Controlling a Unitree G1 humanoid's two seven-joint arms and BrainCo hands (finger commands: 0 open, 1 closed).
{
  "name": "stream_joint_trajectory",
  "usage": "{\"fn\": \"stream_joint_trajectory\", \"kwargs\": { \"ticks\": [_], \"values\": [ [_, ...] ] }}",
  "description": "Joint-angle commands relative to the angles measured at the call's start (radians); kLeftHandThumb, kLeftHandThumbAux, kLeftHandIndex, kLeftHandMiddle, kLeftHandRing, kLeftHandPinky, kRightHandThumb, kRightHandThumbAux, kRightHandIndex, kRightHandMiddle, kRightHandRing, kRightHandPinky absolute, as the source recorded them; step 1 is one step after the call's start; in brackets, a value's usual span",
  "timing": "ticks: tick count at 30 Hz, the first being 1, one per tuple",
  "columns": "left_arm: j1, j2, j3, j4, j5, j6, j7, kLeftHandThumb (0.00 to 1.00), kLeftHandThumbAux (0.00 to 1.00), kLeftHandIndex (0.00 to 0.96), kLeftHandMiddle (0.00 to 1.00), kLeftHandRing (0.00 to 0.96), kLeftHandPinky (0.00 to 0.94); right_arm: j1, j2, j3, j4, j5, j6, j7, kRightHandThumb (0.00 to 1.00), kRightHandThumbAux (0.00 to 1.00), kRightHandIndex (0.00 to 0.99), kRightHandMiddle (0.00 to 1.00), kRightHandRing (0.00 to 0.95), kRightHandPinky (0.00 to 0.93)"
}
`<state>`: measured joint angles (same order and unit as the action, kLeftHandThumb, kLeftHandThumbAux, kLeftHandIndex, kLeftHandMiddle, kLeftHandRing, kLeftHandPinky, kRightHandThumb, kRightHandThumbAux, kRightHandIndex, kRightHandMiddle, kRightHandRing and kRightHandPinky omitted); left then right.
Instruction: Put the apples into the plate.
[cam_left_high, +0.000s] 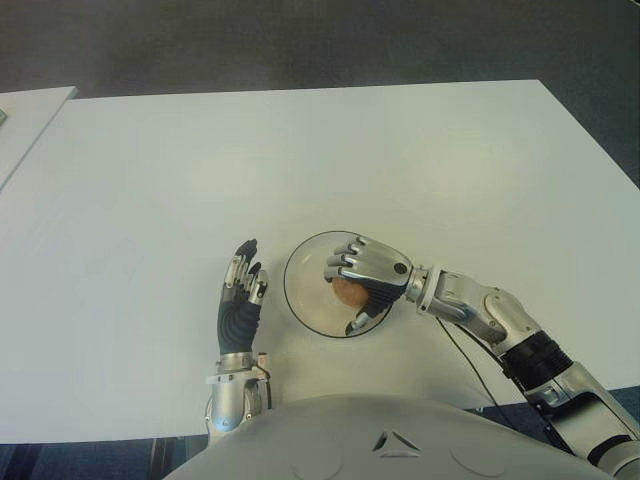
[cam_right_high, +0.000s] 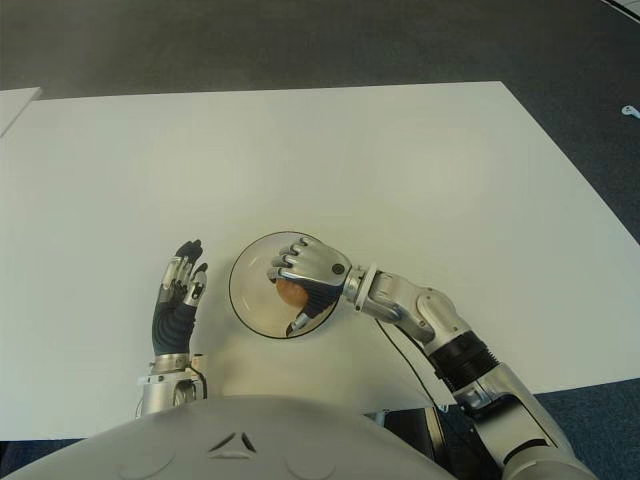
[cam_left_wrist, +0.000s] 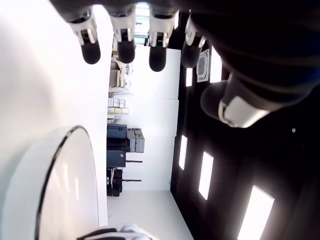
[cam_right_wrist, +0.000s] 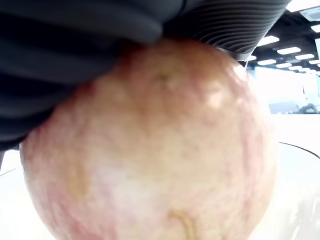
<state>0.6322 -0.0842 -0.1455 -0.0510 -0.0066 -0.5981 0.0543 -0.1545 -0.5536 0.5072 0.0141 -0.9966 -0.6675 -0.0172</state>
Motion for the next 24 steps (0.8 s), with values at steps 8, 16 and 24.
{"fn": "stream_joint_trajectory", "kwargs": {
  "ticks": [8, 16, 24],
  "values": [
    [0.018, -0.002, -0.011, 0.003, 0.013, 0.013, 0.001, 0.180, 0.539, 0.086, 0.080, 0.065, 0.058, 0.004, 0.000, 0.008, -0.016, -0.018, 0.030, 0.016, 0.026, 0.438, 0.000, 0.000, 0.000, 0.000],
    [0.011, -0.003, -0.006, 0.019, 0.025, -0.007, 0.007, 0.178, 0.526, 0.088, 0.078, 0.063, 0.063, 0.016, 0.005, 0.004, -0.017, -0.025, 0.049, -0.011, 0.004, 0.427, 0.000, 0.001, 0.000, 0.000],
    [0.008, -0.010, -0.008, 0.033, -0.001, -0.032, -0.003, 0.186, 0.526, 0.095, 0.080, 0.058, 0.053, 0.019, 0.010, 0.002, -0.017, -0.038, 0.069, -0.035, 0.007, 0.409, 0.000, 0.012, 0.000, 0.000]
  ]
}}
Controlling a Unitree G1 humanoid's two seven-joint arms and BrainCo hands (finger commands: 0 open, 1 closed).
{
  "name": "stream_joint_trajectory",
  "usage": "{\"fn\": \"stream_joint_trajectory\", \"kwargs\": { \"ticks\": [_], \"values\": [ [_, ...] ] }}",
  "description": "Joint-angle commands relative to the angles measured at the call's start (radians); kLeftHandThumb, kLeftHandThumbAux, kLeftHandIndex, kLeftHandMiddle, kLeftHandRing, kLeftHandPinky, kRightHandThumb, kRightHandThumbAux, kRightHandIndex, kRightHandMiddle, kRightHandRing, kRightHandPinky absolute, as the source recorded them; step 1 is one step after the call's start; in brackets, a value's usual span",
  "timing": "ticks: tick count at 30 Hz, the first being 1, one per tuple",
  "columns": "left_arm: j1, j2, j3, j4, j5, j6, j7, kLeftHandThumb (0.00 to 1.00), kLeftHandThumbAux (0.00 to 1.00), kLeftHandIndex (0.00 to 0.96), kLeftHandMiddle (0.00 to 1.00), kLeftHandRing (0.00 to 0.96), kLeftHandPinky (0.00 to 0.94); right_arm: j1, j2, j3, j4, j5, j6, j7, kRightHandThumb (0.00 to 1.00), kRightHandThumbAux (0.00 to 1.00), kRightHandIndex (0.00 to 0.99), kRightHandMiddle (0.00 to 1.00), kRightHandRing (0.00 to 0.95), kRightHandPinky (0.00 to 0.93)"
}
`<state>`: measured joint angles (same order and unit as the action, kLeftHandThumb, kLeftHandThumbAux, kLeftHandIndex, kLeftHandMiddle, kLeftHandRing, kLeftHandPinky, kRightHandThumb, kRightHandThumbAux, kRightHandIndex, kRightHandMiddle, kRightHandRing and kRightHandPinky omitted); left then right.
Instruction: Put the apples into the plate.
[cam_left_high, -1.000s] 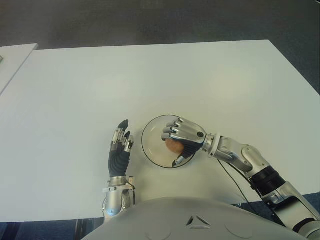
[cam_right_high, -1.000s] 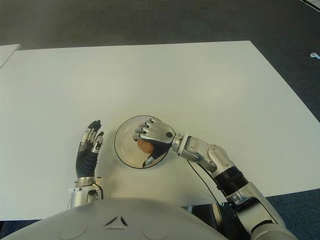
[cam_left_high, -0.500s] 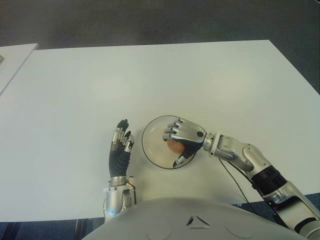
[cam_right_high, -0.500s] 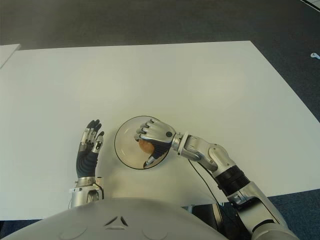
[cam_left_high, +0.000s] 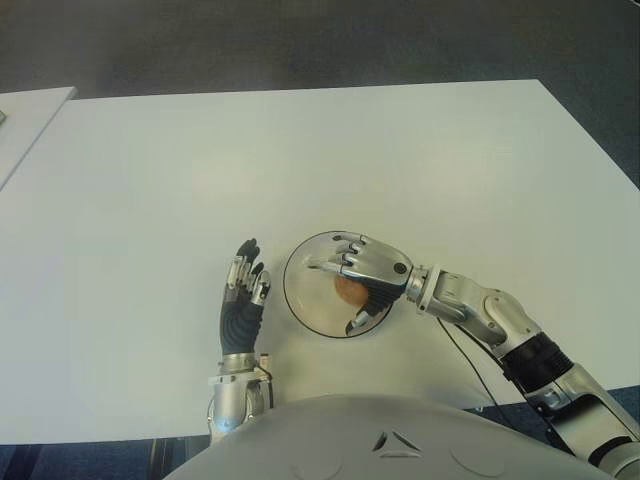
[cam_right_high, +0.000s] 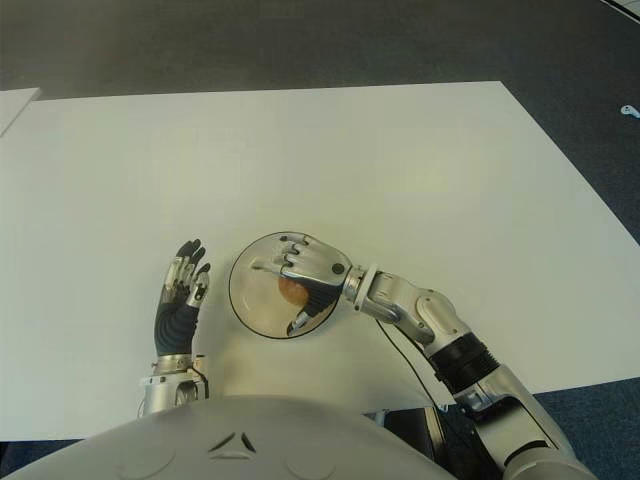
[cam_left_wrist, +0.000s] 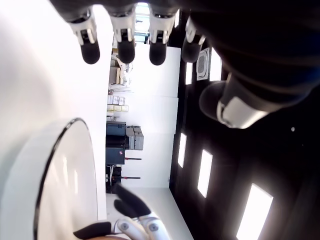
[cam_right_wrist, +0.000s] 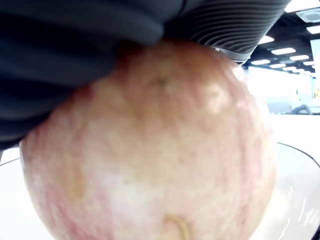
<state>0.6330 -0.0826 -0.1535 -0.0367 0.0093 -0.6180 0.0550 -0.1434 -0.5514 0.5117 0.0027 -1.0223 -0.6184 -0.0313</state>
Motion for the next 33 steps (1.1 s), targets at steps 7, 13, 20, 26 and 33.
{"fn": "stream_joint_trajectory", "kwargs": {
  "ticks": [7, 13, 20, 26, 33],
  "values": [
    [0.003, -0.003, 0.000, 0.029, -0.015, -0.022, -0.007, 0.191, 0.537, 0.098, 0.081, 0.057, 0.053, 0.017, 0.018, -0.008, -0.004, 0.011, 0.039, -0.023, 0.020, 0.379, 0.000, 0.014, 0.000, 0.000],
    [0.005, -0.001, -0.003, 0.028, -0.011, -0.012, -0.007, 0.181, 0.559, 0.087, 0.079, 0.061, 0.055, 0.020, 0.027, -0.012, -0.003, 0.038, 0.044, -0.014, 0.029, 0.370, 0.000, 0.012, 0.000, 0.000],
    [0.001, -0.012, -0.005, 0.040, -0.012, -0.025, 0.000, 0.174, 0.560, 0.087, 0.081, 0.067, 0.063, 0.021, 0.028, -0.017, -0.005, 0.052, 0.044, -0.008, 0.033, 0.370, 0.000, 0.005, 0.000, 0.000],
    [-0.002, -0.008, -0.006, 0.041, -0.001, -0.021, 0.003, 0.169, 0.557, 0.083, 0.071, 0.058, 0.047, 0.020, 0.030, -0.019, -0.006, 0.064, 0.044, 0.002, 0.035, 0.363, 0.000, 0.001, 0.000, 0.000],
    [0.001, -0.004, -0.007, 0.035, -0.003, 0.000, -0.002, 0.165, 0.552, 0.077, 0.068, 0.058, 0.054, 0.016, 0.033, -0.023, -0.004, 0.120, 0.044, 0.052, 0.055, 0.317, 0.000, 0.000, 0.000, 0.000]
  ]
}}
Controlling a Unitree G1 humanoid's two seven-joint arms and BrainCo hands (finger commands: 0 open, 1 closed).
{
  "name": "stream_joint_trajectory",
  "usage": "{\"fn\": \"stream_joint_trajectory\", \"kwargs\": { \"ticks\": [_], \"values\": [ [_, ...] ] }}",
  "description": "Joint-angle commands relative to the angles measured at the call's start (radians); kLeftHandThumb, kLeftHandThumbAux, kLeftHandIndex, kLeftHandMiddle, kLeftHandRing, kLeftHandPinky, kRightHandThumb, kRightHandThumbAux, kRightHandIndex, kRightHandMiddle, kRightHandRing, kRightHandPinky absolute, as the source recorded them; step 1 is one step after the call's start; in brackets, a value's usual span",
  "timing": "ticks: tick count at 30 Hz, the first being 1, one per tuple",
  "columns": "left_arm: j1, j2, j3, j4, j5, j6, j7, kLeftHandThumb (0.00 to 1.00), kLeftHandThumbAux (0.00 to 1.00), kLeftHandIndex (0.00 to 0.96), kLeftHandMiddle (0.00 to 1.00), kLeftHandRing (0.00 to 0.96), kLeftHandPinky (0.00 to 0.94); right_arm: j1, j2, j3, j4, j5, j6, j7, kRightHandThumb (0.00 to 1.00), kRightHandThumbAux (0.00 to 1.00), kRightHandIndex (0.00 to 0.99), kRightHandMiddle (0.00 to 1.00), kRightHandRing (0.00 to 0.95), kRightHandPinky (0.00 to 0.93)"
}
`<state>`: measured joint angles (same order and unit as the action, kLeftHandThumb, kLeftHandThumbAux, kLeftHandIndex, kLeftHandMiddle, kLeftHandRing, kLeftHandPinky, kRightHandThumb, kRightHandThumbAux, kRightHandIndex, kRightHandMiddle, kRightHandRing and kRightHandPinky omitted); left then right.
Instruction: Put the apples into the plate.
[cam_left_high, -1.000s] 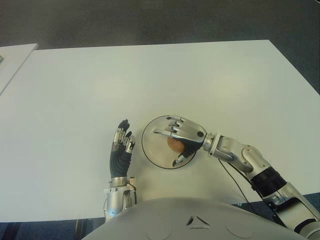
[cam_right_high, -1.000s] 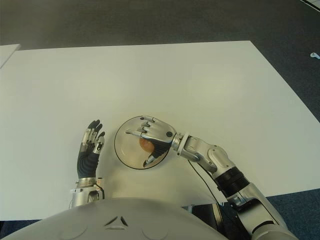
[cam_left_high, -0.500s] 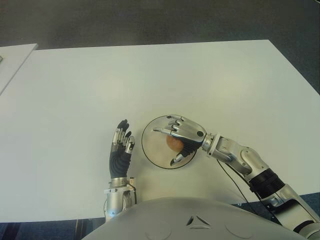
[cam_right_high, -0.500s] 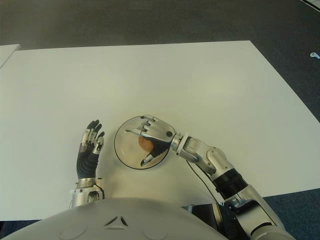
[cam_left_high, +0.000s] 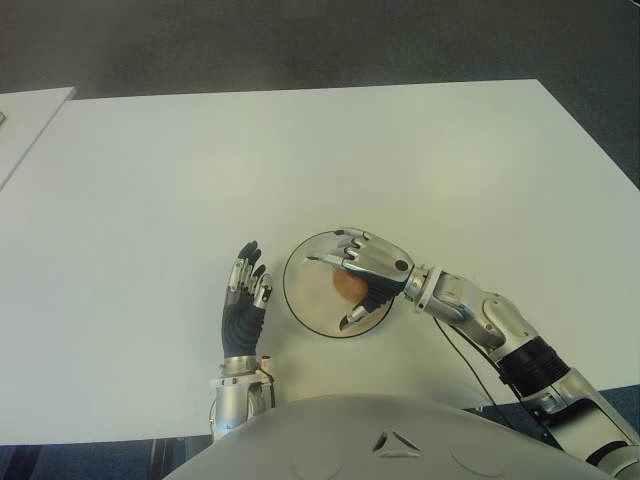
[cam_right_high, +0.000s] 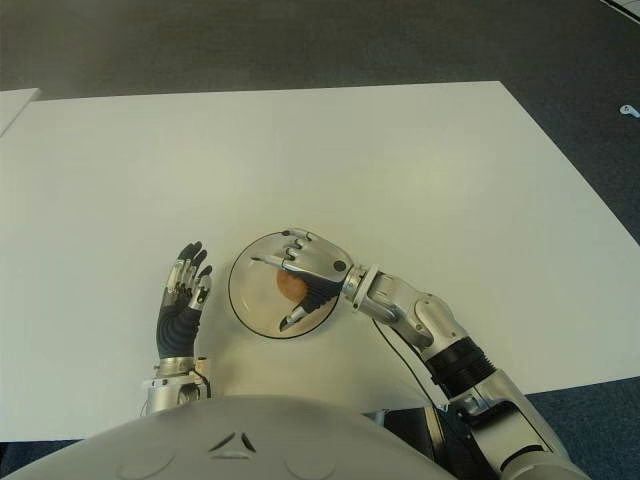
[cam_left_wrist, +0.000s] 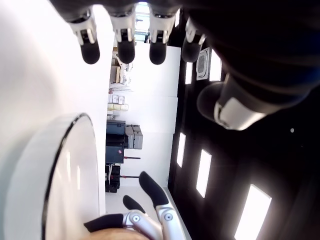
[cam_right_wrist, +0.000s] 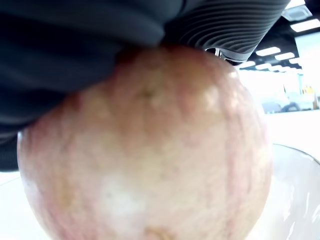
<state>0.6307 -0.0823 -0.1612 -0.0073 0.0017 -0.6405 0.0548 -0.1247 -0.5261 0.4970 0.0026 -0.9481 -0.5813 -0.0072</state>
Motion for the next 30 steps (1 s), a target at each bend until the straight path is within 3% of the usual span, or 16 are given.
{"fn": "stream_joint_trajectory", "kwargs": {
  "ticks": [1, 7, 10, 24, 30],
  "values": [
    [0.001, -0.007, 0.000, 0.010, -0.007, 0.018, -0.004, 0.164, 0.552, 0.077, 0.069, 0.059, 0.057, -0.001, 0.013, -0.009, 0.003, 0.068, 0.002, 0.032, 0.056, 0.311, 0.000, 0.000, 0.000, 0.000],
    [-0.001, -0.013, -0.007, 0.013, -0.053, 0.017, -0.018, 0.181, 0.533, 0.112, 0.091, 0.079, 0.090, 0.018, 0.044, -0.024, 0.019, 0.246, 0.004, 0.097, 0.067, 0.278, 0.000, 0.000, 0.000, 0.000],
    [0.000, -0.012, -0.008, 0.010, -0.049, 0.016, -0.015, 0.187, 0.524, 0.116, 0.094, 0.081, 0.090, 0.020, 0.049, -0.029, 0.017, 0.290, 0.007, 0.120, 0.072, 0.272, 0.000, 0.000, 0.000, 0.000],
    [-0.016, -0.020, -0.011, 0.034, -0.070, -0.001, -0.019, 0.197, 0.527, 0.127, 0.106, 0.091, 0.108, 0.005, 0.067, -0.049, 0.031, 0.315, 0.018, 0.151, 0.078, 0.261, 0.000, 0.000, 0.000, 0.000],
    [-0.021, -0.017, -0.012, 0.040, -0.091, 0.010, -0.033, 0.186, 0.506, 0.125, 0.082, 0.061, 0.066, 0.008, 0.089, -0.056, 0.033, 0.317, 0.043, 0.150, 0.100, 0.249, 0.000, 0.000, 0.000, 0.000]
  ]
}}
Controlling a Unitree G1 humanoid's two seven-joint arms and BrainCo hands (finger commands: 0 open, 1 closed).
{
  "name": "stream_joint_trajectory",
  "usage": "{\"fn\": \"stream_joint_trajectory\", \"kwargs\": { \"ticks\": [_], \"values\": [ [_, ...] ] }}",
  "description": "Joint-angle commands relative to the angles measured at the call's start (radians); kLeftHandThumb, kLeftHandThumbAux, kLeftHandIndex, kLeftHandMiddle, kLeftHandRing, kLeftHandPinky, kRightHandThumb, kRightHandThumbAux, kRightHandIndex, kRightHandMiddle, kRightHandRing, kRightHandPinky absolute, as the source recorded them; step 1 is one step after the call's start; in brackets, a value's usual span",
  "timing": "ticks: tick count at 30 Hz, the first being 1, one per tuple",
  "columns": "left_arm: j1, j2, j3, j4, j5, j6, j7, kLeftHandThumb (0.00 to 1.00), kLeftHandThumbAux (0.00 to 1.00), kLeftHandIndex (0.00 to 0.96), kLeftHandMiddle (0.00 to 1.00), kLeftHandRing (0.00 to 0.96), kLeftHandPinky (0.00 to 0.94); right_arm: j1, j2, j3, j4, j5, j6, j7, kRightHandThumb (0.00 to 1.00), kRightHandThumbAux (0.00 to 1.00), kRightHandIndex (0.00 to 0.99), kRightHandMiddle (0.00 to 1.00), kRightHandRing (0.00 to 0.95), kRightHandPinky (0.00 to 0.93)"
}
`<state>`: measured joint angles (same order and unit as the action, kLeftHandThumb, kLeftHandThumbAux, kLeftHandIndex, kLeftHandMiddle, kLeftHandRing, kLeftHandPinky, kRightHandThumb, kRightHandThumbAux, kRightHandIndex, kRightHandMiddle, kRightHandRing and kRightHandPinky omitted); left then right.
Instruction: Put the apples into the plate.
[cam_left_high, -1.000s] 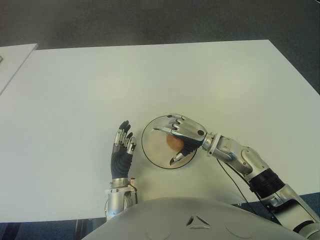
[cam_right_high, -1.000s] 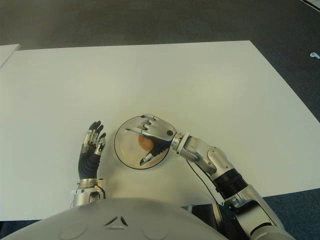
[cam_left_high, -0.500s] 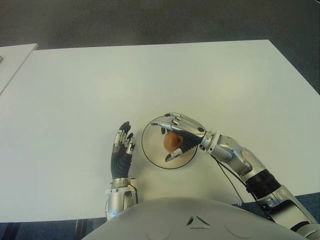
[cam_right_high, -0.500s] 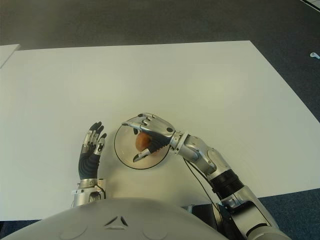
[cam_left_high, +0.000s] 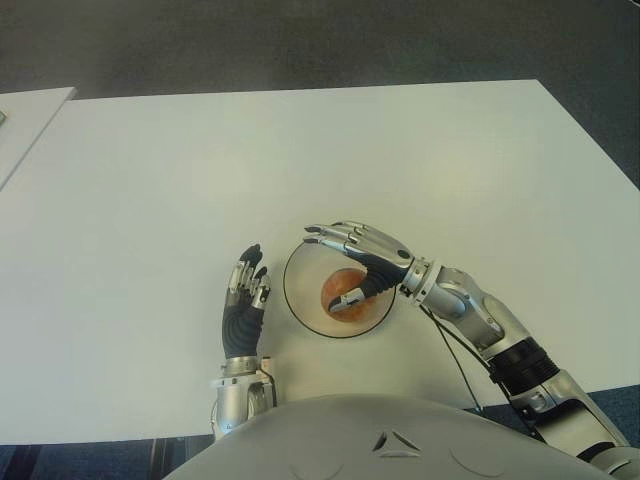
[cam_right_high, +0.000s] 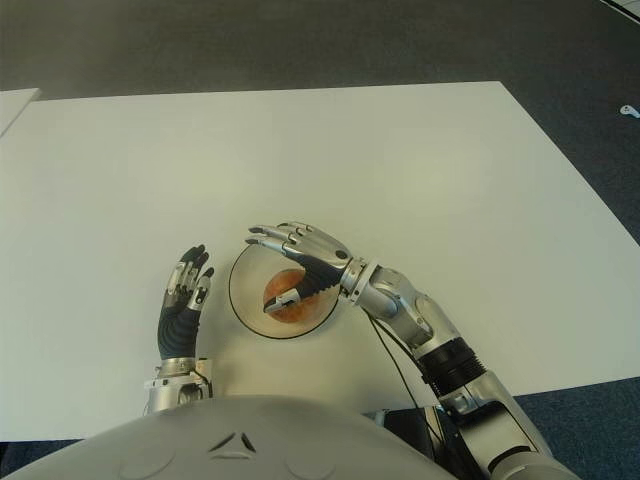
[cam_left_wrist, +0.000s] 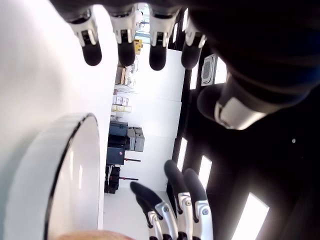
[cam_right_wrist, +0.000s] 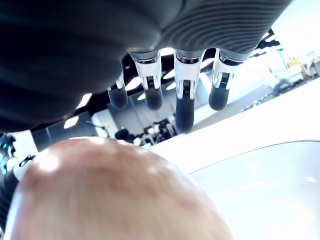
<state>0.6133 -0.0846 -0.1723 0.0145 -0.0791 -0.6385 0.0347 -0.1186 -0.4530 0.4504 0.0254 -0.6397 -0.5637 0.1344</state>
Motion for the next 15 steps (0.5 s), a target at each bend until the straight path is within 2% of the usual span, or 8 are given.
{"fn": "stream_joint_trajectory", "kwargs": {
  "ticks": [1, 9, 15],
  "values": [
    [-0.003, -0.016, -0.001, 0.018, -0.009, 0.006, -0.012, 0.185, 0.505, 0.124, 0.079, 0.058, 0.064, 0.004, 0.019, -0.010, 0.011, 0.010, 0.027, 0.007, 0.101, 0.248, 0.000, 0.000, 0.000, 0.000],
    [0.002, -0.028, 0.001, 0.020, 0.037, 0.013, 0.017, 0.185, 0.510, 0.100, 0.051, 0.034, 0.042, 0.024, 0.051, -0.023, 0.021, 0.039, 0.057, 0.002, 0.109, 0.243, 0.000, 0.000, 0.000, 0.000],
    [-0.002, -0.056, 0.002, 0.023, 0.053, 0.008, 0.054, 0.174, 0.515, 0.071, 0.023, 0.012, 0.017, 0.053, 0.076, -0.041, 0.009, 0.119, 0.108, 0.039, 0.105, 0.237, 0.000, 0.000, 0.000, 0.000]
  ]
}}
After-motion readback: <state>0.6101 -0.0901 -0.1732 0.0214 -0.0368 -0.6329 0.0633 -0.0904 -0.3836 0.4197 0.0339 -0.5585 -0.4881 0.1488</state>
